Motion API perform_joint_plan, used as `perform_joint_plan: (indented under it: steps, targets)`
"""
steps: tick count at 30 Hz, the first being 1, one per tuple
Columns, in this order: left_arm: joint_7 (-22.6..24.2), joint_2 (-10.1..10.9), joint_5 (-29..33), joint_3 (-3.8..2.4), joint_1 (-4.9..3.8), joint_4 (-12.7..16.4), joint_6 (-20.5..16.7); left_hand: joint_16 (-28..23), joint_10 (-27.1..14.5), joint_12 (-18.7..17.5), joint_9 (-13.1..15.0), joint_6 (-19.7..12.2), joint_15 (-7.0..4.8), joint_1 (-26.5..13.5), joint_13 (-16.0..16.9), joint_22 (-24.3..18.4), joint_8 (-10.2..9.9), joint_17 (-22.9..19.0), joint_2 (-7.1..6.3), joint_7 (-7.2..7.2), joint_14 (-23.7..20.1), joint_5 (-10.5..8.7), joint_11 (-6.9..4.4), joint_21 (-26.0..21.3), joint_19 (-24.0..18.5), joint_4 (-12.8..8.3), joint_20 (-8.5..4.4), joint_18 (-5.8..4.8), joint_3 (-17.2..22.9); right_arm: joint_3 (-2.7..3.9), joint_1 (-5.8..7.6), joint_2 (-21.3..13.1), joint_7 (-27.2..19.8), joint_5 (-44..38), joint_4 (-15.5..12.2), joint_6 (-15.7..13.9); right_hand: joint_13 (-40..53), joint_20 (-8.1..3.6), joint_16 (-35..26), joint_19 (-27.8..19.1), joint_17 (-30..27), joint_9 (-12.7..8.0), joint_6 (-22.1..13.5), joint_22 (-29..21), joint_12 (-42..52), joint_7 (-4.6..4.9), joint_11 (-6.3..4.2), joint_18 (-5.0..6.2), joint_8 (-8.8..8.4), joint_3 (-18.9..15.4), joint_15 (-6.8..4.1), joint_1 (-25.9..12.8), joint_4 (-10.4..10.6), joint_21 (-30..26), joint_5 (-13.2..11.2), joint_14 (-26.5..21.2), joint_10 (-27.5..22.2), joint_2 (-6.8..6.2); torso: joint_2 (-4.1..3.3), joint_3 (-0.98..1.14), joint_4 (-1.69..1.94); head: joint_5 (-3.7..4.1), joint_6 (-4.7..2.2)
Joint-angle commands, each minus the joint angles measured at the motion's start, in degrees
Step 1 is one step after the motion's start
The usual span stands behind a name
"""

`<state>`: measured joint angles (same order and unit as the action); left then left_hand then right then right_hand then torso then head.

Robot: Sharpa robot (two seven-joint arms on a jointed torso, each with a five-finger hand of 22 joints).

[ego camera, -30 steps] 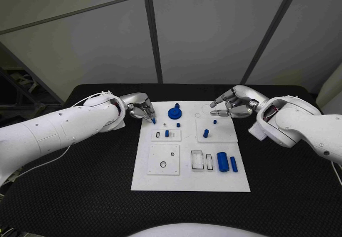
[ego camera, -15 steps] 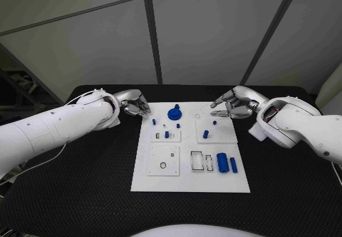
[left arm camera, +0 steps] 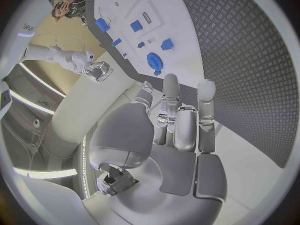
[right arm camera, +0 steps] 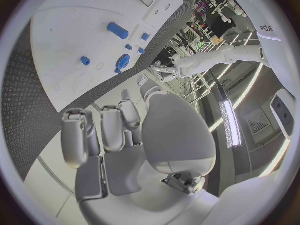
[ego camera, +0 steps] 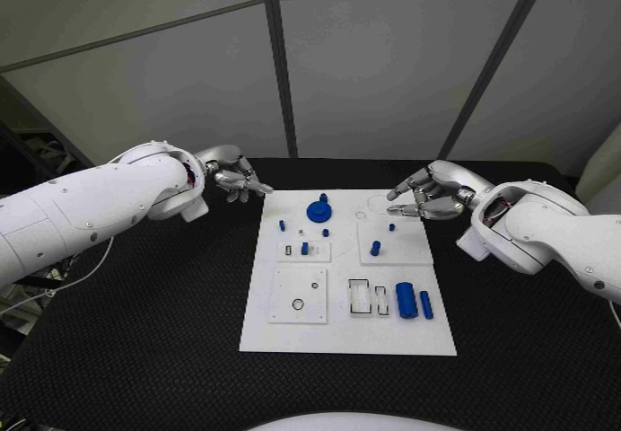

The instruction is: Assemble the parts on the task board

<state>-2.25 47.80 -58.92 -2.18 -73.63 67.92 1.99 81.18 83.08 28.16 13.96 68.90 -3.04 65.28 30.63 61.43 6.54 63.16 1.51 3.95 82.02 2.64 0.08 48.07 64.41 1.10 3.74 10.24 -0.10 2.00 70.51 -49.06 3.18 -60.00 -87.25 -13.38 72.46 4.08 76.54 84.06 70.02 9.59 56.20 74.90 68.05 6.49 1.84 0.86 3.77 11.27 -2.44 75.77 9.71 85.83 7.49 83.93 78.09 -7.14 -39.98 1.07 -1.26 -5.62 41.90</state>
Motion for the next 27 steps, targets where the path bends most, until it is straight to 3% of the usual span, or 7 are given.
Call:
perform_joint_plan:
  steps: [1,4,8,10,12,17,27]
  targets:
    - [-15.93,0.21,5.84,0.09,-0.96,1.76,11.03,2.88,0.62,18.81,3.52,-0.18,-0.7,-0.58,19.64,3.75,1.5,6.79,-0.47,-1.17,2.1,0.2,-0.49,5.64,4.54,5.27,-1.18,-2.04,-3.94,0.03,0.11,-0.07,-0.13,-0.09,0.01,-0.01,0.03,-0.31,-0.16,2.89,0.02,0.06,0.29,10.2,0.26,0.04,-0.11,0.46,0.13,-0.03,-0.18,-0.2,0.27,-0.16,0.08,1.76,0.09,0.5,0.3,0.09,0.1,-0.23,0.11]
    - [-20.81,-0.2,4.16,0.49,-1.86,2.4,12.9,5.35,0.66,33.91,10.26,-0.8,-1.36,1.2,35.73,8.26,4.74,13.95,-0.37,-1.54,4.43,1.06,-1.93,12.07,8.9,10.57,-2.26,-3.11,-8.05,0.02,0.11,0.03,-0.13,-0.09,0.08,-0.01,0.03,-0.31,-0.16,2.89,0.02,0.06,0.29,10.2,0.26,0.04,-0.11,0.46,0.13,-0.03,-0.18,-0.2,0.27,-0.16,0.08,1.76,0.09,0.5,0.42,0.1,0.09,-0.44,0.25]
    - [-26.13,-1.63,1.29,1.08,-2.89,2.35,14.6,6.76,1.15,41.05,16.99,-2.47,-1.93,3.03,43.46,11.47,7.8,19.06,0.73,-1.97,5.92,0.42,-2.27,16.48,11.48,14.24,-2.53,-4.15,-10.51,0.02,0.11,0.23,-0.13,-0.09,0.15,0.04,0.02,-0.31,-0.17,2.88,0.01,0.07,0.29,10.19,0.25,0.04,-0.11,0.47,0.13,-0.03,-0.18,-0.2,0.28,-0.17,0.08,1.76,0.09,0.5,0.35,0.08,-0.03,-0.61,0.11]
    - [-27.86,-2.58,-0.32,1.6,-3.37,2.14,14.94,6.79,1.02,41.69,19.72,-3.54,-2.03,3.7,44.66,11.84,8.8,19.32,0.98,-2.06,5.99,0.25,-2.18,16.85,11.62,15.38,-2.49,-4.29,-11.5,0.02,0.11,0.28,-0.13,-0.1,0.18,0.04,0.02,-0.31,-0.17,2.88,0.01,0.07,0.3,10.18,0.25,0.04,-0.11,0.47,0.13,-0.03,-0.18,-0.2,0.28,-0.18,0.08,1.76,0.09,0.5,0.28,0.01,-0.05,-0.61,0.11]
    - [-28.95,-3.53,-1.35,2.32,-3.8,1.89,14.71,6.75,0.95,41.71,20.5,-3.97,-2.08,3.81,44.88,11.83,9.01,19.2,0.77,-2.05,5.95,0.2,-2.07,16.77,11.55,15.46,-2.47,-4.28,-11.96,0.02,0.11,0.33,-0.13,-0.1,0.21,0.04,0.02,-0.31,-0.17,2.88,0.01,0.07,0.3,10.18,0.25,0.04,-0.11,0.47,0.13,-0.03,-0.18,-0.2,0.28,-0.18,0.08,1.76,0.09,0.5,0.28,0.01,-0.01,-0.59,0.14]
    - [-30.42,-6.47,-2.65,3.91,-4.66,0.8,13.25,6.56,0.64,41.55,26.25,-6.15,-1.99,4.61,46.42,12.16,10.54,19.06,1.96,-2.0,5.89,0.17,-1.93,16.78,11.44,15.54,-2.38,-4.27,-14.12,0.02,0.11,0.57,-0.15,-0.1,0.29,0.04,0.02,-0.31,-0.17,2.88,0.01,0.07,0.3,10.18,0.25,0.04,-0.11,0.47,0.13,-0.03,-0.18,-0.2,0.28,-0.18,0.08,1.76,0.09,0.5,0.22,0.02,0.01,-0.68,0.13]
    - [-30.16,-10.49,-0.45,4.86,-5.08,-1.32,14.44,5.99,-0.01,39.21,30.66,-7.79,-1.78,6.65,46.64,11.72,10.66,17.85,3.28,-1.77,5.48,0.61,-1.72,15.54,10.6,15.13,-2.15,-4.03,-15.29,0.02,0.11,0.93,-0.18,-0.1,0.45,0.06,0.02,-0.31,-0.17,2.88,0.01,0.07,0.3,10.18,0.25,0.04,-0.11,0.47,0.13,-0.03,-0.18,-0.2,0.28,-0.18,0.08,1.76,0.09,0.5,0.21,0.02,0.02,-0.63,0.37]
